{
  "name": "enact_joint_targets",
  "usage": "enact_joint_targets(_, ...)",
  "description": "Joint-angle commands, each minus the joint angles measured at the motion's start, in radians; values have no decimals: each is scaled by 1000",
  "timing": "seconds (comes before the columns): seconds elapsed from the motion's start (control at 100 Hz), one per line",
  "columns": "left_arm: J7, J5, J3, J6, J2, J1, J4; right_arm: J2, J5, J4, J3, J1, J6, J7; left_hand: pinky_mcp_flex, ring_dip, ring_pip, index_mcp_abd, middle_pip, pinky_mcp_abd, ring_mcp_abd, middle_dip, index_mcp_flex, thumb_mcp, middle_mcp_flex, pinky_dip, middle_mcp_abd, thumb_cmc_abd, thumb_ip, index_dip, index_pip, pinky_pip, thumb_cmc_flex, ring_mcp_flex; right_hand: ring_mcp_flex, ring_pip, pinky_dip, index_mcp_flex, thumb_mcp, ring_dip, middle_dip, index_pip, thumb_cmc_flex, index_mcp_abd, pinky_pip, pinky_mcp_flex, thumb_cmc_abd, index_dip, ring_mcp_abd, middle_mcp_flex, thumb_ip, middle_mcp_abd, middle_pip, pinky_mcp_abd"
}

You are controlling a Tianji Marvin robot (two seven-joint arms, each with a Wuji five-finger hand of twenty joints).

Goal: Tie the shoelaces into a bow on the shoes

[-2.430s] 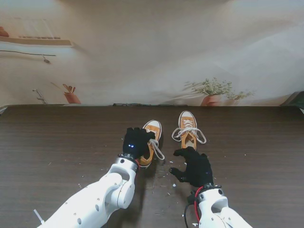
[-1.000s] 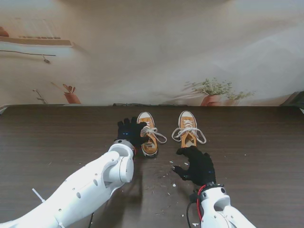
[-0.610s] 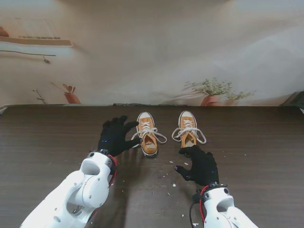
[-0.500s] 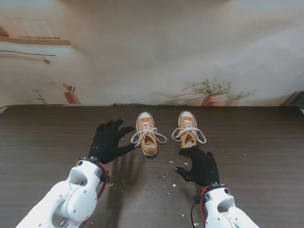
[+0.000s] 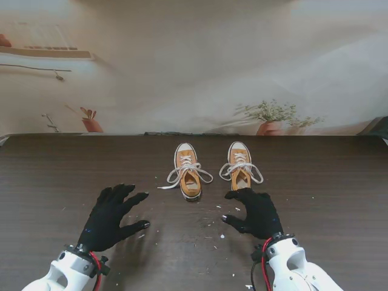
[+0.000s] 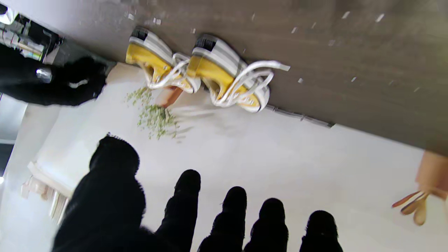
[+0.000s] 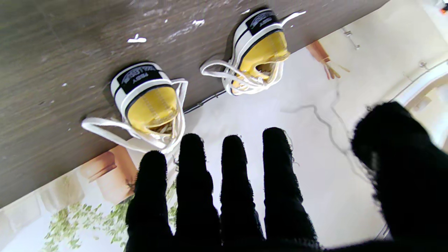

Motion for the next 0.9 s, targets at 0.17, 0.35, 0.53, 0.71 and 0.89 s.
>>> enact_joint_targets(0.17,-127,-37,7,-7,12,-11,54,24,44,2,44,-13,-65,122,-89,-84,-58,40,-81,-140,-78,-74,-65,-34,-80,-57,-69,71,13,-33,-27,-62,-54,-117,-192,-190,-198,-194,-226,-120,-86,-90,-233,-134,-139,-188,348,-114,-126,-105,73,-77,-191,-197)
enact_joint_targets(0.35,-125,-63,64,41,11,-57,94,31,44,-12,56,-22,-64,162,-88,-94,-52,43,-81,-135,-73,-82,-41,-32,-71,-58,-63,68,13,-33,-17,-58,-43,-110,-227,-231,-219,-237,-343,-131,-106,-100,-231,-171,-181,-201,426,-143,-152,-124,92,-96,-240,-229)
enact_joint_targets(0.53,-103,-65,82,42,9,-78,112,32,39,-15,54,-25,-62,161,-80,-95,-45,43,-73,-127,-67,-82,-28,-29,-62,-58,-55,66,15,-31,-7,-51,-34,-97,-216,-241,-218,-229,-351,-131,-104,-91,-202,-167,-190,-196,414,-142,-140,-122,101,-90,-238,-220)
enact_joint_targets(0.71,-66,-65,80,42,3,-71,111,32,41,-14,51,-25,-51,165,-73,-94,-41,50,-64,-122,-65,-80,-12,-28,-52,-57,-48,62,17,-29,0,-46,-27,-86,-207,-250,-215,-218,-342,-129,-100,-82,-193,-160,-196,-192,401,-139,-134,-121,103,-86,-230,-215)
enact_joint_targets(0.89,-57,-63,72,34,2,-59,103,32,41,-16,46,-25,-41,164,-74,-93,-40,54,-59,-122,-61,-79,-4,-27,-47,-58,-45,59,19,-28,4,-46,-22,-82,-193,-252,-210,-208,-327,-124,-96,-75,-186,-155,-198,-186,389,-134,-125,-116,104,-81,-220,-211)
